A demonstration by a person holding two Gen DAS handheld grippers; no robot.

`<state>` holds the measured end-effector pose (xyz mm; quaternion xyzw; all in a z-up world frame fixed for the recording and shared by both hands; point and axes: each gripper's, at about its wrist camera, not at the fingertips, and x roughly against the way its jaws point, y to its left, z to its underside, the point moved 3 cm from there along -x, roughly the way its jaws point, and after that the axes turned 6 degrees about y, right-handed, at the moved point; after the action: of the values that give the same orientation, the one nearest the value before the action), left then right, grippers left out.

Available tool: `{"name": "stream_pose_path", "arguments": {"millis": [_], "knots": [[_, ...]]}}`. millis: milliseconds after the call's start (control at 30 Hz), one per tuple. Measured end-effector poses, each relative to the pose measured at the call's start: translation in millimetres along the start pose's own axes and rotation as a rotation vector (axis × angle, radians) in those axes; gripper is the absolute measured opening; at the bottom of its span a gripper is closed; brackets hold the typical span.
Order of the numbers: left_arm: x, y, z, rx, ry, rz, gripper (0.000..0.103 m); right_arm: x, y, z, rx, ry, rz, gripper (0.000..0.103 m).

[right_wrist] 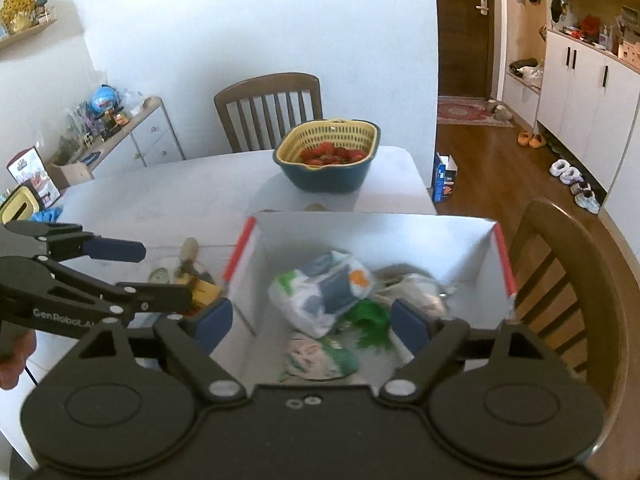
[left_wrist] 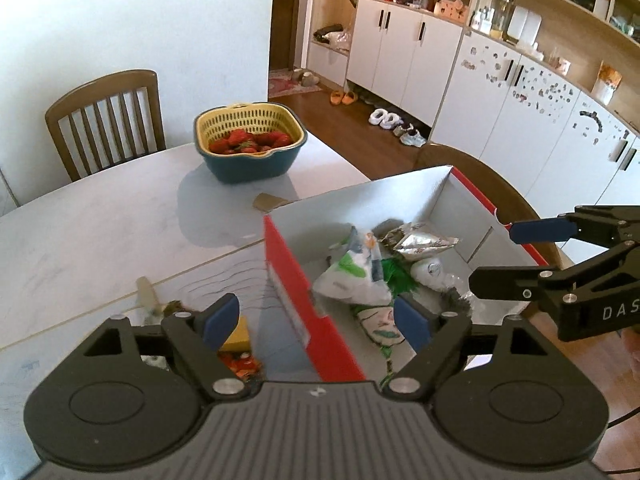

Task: Organize objects
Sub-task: 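Withdraw both tools from the shoebox back over the mat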

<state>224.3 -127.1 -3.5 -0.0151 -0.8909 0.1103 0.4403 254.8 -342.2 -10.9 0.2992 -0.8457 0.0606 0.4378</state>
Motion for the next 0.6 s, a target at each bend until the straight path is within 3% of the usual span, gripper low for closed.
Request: {"name": "stream_pose_path", "arguments": {"millis": [133,333,467,600], "knots": [[14.3,19.2,10.4,-0.007,-0.015,0.002,0.092,0.0,25.5,2.9,-0.011,-0.006,-0.001,0.09],[31.6,55.3,26.0,-0.007,-0.036,-0.016,0.094,-2.7,63.6,4.7,0.0,-0.019,0.028,0.095],[37.5,81.0,37.3,-0.037,-0.047,-0.047,0.103,-9.2,86.0,7.7,-0.007,-0.014,0.037,0.096],[39.0,105.7,51.7,-0.059,-0.041,-0.001,0.103,-18.7,105.3,9.7,-0.016,0.001,0.038,0.096]]}}
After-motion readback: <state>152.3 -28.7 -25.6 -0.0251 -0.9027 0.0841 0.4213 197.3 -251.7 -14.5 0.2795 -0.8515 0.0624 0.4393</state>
